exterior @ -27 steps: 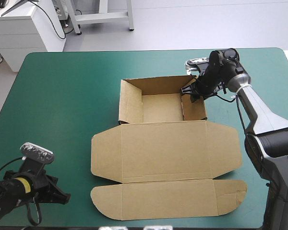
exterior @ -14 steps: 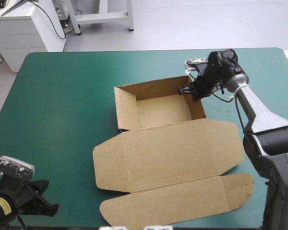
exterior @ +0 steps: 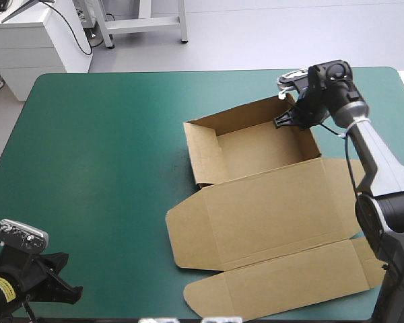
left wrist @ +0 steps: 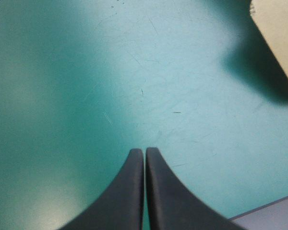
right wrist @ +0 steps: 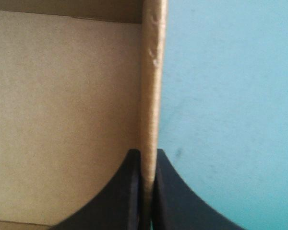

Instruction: Fold the box

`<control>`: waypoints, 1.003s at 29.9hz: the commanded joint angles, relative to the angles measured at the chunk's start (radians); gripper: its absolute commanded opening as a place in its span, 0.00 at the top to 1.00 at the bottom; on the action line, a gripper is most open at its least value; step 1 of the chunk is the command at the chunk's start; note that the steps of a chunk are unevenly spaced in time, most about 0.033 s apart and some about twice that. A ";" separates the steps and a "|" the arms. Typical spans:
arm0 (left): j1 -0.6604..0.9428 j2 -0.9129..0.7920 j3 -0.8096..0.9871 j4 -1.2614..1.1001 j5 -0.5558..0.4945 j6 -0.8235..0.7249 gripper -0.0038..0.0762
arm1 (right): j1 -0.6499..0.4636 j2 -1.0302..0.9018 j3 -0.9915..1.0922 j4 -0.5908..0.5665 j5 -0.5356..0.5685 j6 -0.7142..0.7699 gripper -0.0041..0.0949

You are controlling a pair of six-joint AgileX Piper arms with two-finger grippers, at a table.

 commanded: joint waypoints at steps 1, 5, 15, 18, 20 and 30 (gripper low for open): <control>-0.005 0.009 -0.022 -0.005 0.039 -0.009 0.96 | -0.088 -0.083 -0.028 -0.058 0.005 -0.029 0.98; -0.005 0.009 -0.022 -0.005 0.039 -0.009 0.96 | -0.231 -0.089 -0.028 -0.022 0.007 -0.052 0.98; -0.005 0.009 -0.022 -0.005 0.039 -0.009 0.96 | -0.541 -0.083 -0.027 0.028 -0.034 -0.070 0.98; -0.005 0.009 -0.022 -0.005 0.039 -0.009 0.96 | -0.602 -0.083 -0.025 0.057 -0.049 -0.074 0.98; -0.005 0.009 -0.022 -0.003 0.039 -0.009 0.96 | -0.626 -0.083 -0.025 0.061 -0.059 -0.074 0.98; -0.005 0.009 -0.022 -0.003 0.039 -0.009 0.96 | -0.687 -0.083 -0.025 0.043 -0.076 -0.097 0.78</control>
